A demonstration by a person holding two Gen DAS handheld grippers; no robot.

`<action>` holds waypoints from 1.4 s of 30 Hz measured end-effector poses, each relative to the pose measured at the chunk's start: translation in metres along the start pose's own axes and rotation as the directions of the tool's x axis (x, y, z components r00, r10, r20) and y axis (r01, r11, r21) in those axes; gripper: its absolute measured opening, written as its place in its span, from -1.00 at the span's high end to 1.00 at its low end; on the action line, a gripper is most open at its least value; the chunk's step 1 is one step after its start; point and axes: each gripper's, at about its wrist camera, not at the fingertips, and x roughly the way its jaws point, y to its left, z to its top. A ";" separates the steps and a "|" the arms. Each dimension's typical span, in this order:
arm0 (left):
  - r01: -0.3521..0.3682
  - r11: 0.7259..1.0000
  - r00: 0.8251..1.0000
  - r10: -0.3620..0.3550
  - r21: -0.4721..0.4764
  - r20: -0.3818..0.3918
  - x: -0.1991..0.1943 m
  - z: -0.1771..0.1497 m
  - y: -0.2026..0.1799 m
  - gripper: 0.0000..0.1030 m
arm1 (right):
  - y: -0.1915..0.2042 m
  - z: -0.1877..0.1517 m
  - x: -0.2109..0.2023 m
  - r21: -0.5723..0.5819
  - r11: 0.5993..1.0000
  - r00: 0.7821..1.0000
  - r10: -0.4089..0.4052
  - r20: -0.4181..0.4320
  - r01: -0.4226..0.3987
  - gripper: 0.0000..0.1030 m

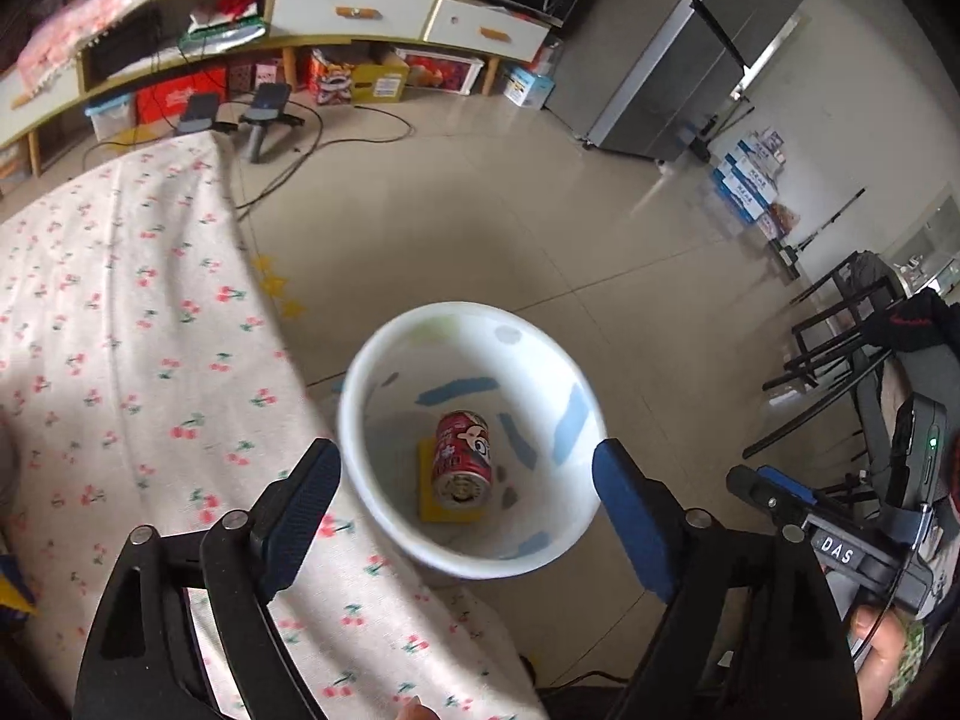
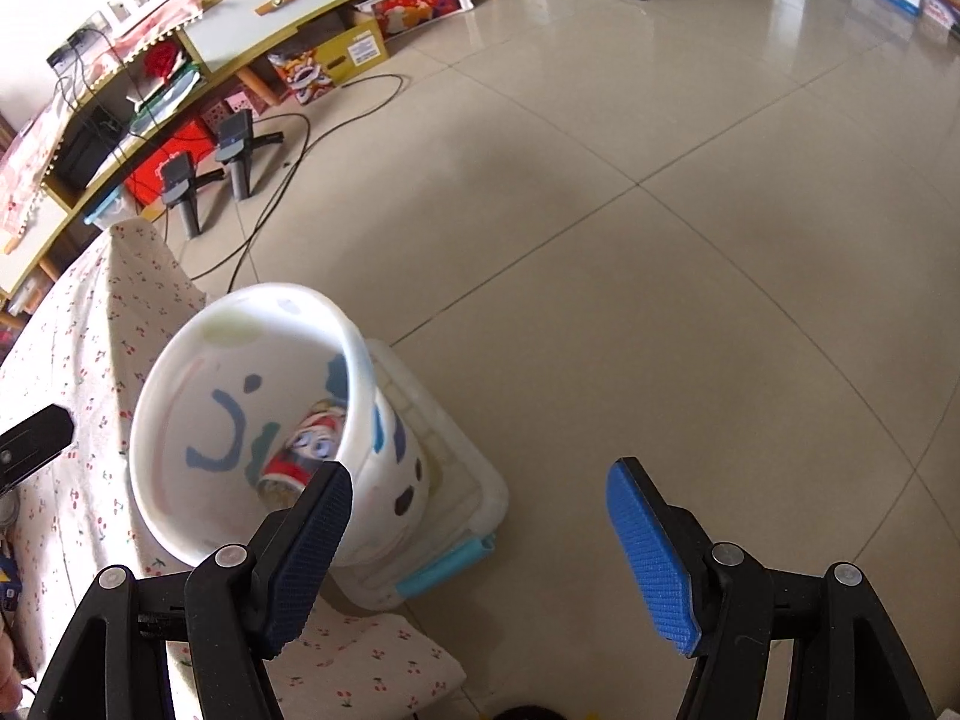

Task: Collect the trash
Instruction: 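Carry the red can over the white bin and open the left tool, then reach the left tool to the black plastic tray and grasp it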

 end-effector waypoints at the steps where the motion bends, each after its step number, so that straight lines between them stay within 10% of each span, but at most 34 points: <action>1: -0.012 1.000 1.000 0.012 -0.002 0.005 -0.006 -0.002 0.004 -0.78 | 0.003 0.000 0.000 -0.004 1.000 1.000 0.001 0.001 -0.001 -0.46; 34: -0.368 0.906 0.926 0.378 -0.209 0.009 -0.166 -0.111 0.244 -1.00 | 0.177 -0.025 0.008 -0.259 0.960 0.994 0.099 -0.038 -0.105 -0.76; 42: -0.294 0.903 0.956 0.279 -0.312 -0.093 -0.159 -0.144 0.292 -0.99 | 0.237 -0.048 0.016 -0.363 0.923 0.992 0.106 -0.071 -0.125 -0.77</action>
